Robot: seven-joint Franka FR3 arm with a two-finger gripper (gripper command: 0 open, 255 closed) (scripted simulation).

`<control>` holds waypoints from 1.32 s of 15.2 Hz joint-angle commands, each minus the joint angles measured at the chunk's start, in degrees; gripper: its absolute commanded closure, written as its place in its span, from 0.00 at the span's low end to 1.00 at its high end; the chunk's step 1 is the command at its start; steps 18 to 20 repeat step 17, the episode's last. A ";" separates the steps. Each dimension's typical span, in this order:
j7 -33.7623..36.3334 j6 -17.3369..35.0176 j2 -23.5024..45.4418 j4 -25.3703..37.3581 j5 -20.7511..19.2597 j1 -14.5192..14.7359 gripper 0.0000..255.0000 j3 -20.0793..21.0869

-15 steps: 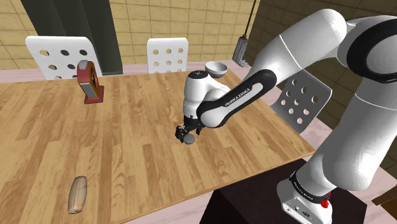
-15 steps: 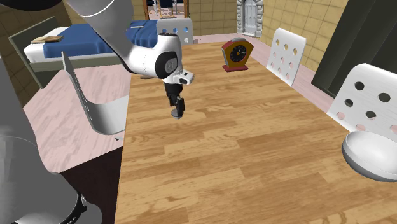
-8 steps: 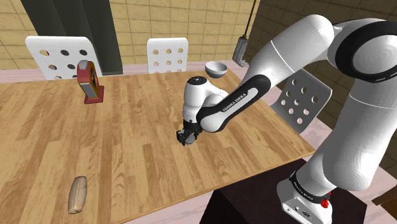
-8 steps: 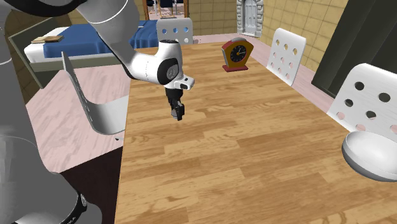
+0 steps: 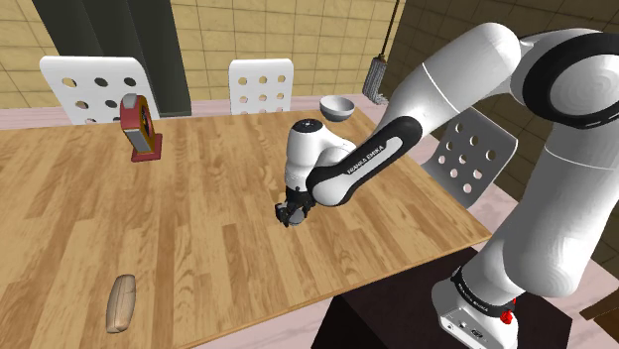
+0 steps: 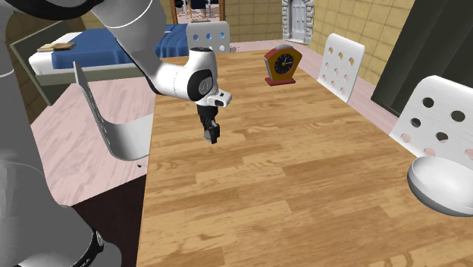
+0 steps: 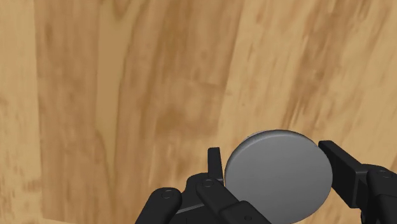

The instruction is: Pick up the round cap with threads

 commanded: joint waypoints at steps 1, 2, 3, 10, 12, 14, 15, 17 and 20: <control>-0.29 -0.61 -0.63 -0.05 0.40 -0.13 1.00 0.20; -0.57 -1.29 -1.31 -0.02 0.81 -0.27 1.00 0.39; -0.86 -1.97 -1.99 0.02 1.21 -0.39 1.00 0.57; -2.70 -6.86 -6.50 0.68 3.83 -1.03 1.00 1.51; -3.17 -8.30 -7.71 0.99 4.50 -1.15 1.00 1.69; -3.62 -9.75 -8.87 1.35 5.13 -1.25 1.00 1.83; -3.83 -10.48 -9.44 1.55 5.43 -1.30 1.00 1.89; -3.86 -10.59 -9.53 1.57 5.48 -1.30 1.00 1.89; -3.86 -10.59 -9.53 1.57 5.48 -1.30 1.00 1.89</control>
